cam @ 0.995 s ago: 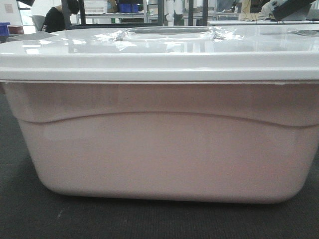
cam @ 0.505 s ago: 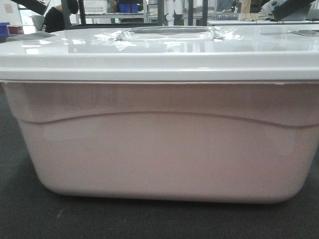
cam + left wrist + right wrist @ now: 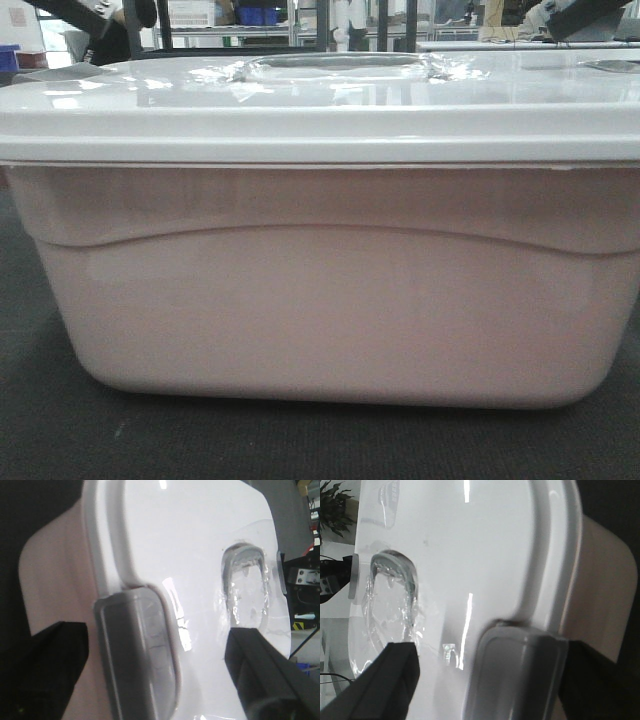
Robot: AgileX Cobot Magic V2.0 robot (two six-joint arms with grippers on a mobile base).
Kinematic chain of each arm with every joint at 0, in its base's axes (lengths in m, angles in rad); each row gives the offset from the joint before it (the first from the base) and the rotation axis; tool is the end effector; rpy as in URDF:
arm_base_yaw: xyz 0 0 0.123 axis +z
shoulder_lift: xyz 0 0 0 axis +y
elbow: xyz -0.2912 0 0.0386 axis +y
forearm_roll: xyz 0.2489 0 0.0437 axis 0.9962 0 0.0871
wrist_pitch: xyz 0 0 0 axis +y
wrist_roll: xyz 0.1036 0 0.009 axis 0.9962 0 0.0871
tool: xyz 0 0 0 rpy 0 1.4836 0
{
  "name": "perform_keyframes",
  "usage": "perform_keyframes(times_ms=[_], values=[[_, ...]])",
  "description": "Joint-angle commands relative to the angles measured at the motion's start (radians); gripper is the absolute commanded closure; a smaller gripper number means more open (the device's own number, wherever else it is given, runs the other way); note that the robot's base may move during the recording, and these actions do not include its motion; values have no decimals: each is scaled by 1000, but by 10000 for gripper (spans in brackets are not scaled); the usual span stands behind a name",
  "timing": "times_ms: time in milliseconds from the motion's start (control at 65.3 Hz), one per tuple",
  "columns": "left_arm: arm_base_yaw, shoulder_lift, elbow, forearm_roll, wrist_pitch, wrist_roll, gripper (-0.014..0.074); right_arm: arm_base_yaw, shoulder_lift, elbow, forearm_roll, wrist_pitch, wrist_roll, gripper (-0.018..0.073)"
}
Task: Grab white bin and place on right shelf
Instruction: 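Close both grippers on the grey end handles of the bin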
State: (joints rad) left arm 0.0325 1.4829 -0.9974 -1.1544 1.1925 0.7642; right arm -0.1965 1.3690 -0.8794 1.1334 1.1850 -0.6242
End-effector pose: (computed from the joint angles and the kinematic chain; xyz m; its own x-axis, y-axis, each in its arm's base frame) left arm 0.2763 -0.0795 0.2881 -0.9063 0.0066 -0.4225 0.3594 0.5377 -0.7627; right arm 0.2521 0.0388 0.2847 -0.9258 0.2139 -0.3117 -0.1361 0.5807 0.8027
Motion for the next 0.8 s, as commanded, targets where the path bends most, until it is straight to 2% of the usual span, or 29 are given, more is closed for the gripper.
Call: perform_keyframes(times_ms=[0,337,581,780], values=[[-19,-26,-31,-69,108,4,138,1,-36,-20,80,150,-13,-73],[-23,-26,-31,-71,99,-5,139,1,-36,-20,80,150,-13,-73],[-23,-26,-31,-71,85,-4,218,1,-36,-20,80,150,-13,-73],[-24,-24,-31,-69,76,-4,228,2,-36,-20,80,150,-13,-73]])
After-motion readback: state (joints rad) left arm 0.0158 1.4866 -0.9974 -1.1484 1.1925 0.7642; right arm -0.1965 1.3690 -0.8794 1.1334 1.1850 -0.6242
